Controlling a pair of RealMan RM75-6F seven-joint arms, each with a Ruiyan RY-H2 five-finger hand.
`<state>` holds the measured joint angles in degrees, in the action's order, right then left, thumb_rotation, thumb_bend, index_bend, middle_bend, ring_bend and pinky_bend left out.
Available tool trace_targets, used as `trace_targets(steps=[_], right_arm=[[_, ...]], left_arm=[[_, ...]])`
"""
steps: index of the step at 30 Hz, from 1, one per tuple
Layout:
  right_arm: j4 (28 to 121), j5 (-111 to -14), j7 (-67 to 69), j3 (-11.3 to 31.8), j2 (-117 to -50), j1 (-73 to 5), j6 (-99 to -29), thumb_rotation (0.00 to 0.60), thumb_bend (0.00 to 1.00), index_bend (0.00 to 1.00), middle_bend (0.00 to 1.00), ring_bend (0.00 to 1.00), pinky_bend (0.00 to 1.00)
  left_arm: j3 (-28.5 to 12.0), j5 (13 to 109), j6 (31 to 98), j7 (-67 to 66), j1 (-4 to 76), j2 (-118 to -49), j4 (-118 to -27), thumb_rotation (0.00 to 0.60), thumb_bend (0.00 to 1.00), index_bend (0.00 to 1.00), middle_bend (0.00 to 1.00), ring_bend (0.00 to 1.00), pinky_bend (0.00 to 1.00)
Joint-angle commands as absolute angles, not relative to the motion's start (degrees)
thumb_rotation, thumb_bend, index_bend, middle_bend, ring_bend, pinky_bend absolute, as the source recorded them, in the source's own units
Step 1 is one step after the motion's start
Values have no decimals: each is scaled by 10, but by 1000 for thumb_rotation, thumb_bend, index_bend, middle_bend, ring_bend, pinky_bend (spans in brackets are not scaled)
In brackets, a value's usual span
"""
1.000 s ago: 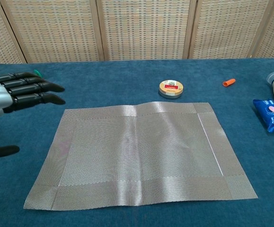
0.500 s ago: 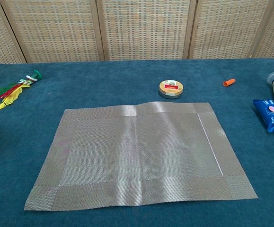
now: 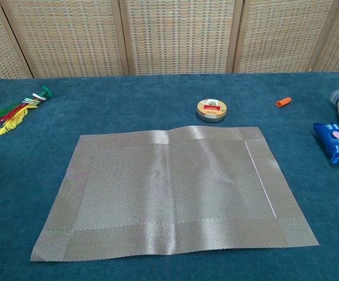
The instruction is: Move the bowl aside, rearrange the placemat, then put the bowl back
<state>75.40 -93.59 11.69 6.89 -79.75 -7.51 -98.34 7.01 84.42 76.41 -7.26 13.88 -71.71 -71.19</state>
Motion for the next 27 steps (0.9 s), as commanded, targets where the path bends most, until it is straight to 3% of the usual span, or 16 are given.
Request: trace_targets(steps=[1, 20, 27], right_arm=[[754, -936, 117, 69, -798, -75, -984, 600, 200, 149, 0, 0, 0], [752, -936, 120, 70, -798, -74, -988, 600, 200, 152, 0, 0, 0], [749, -936, 128, 74, -798, -73, -994, 600, 200, 152, 0, 0, 0]], left_arm=[[62, 833, 749, -49, 132, -735, -680, 600, 236, 259, 0, 0, 0], [22, 843, 697, -10, 170, -852, -539, 600, 249, 475, 0, 0, 0], [17, 852, 693, -4, 180, -885, -501, 600, 398, 568, 0, 0, 0]])
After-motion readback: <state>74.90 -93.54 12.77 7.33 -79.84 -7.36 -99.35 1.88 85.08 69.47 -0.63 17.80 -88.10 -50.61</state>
